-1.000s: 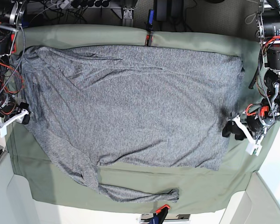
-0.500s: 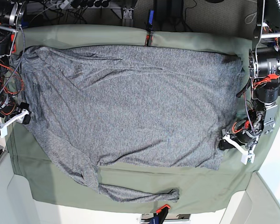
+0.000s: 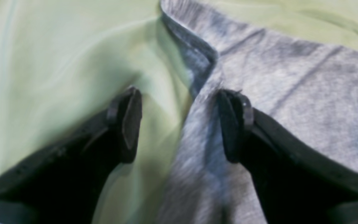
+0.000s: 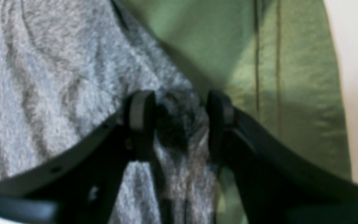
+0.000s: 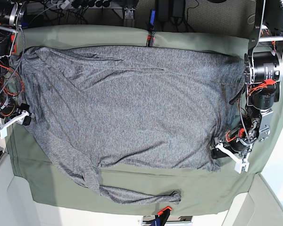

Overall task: Fold the T-shirt properly
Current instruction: 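Move the left gripper along the shirt side and grasp the hem corner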

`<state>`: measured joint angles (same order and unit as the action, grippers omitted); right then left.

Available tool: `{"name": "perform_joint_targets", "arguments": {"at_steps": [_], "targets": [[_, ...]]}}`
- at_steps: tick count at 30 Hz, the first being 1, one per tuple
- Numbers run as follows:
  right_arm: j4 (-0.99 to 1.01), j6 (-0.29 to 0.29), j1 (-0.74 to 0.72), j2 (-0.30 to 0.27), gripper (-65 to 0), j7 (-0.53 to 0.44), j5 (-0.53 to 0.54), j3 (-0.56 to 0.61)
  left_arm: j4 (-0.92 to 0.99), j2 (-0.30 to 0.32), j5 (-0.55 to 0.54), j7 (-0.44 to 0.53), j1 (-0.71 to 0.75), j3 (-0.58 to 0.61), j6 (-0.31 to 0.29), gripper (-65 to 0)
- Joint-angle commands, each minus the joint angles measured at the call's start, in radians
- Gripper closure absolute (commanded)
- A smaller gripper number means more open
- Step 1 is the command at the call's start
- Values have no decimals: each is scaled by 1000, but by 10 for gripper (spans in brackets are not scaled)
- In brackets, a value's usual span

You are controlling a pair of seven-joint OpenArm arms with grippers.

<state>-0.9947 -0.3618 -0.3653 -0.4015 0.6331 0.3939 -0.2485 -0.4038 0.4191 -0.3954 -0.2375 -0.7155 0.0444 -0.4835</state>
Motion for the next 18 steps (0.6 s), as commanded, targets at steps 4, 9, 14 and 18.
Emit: {"name": "perform_joint_targets", "arguments": {"at_steps": [4,9,14,18], "targets": [[-13,-1,-22,-16,-272,-4,18,-5,-16,16,-30,-6,-64,-3,-35,-412],[-13,-1,-22,-16,-272,-4,18,-5,-16,16,-23,-5,-60,-3,13,-412],[-13,-1,-22,-16,-272,-3,18,-5,-16,16,38,9,-60,-3,103,-412],[-13,-1,-22,-16,-272,-4,19,-5,-15,14,41,8,-57,-3,106,-412]]}}
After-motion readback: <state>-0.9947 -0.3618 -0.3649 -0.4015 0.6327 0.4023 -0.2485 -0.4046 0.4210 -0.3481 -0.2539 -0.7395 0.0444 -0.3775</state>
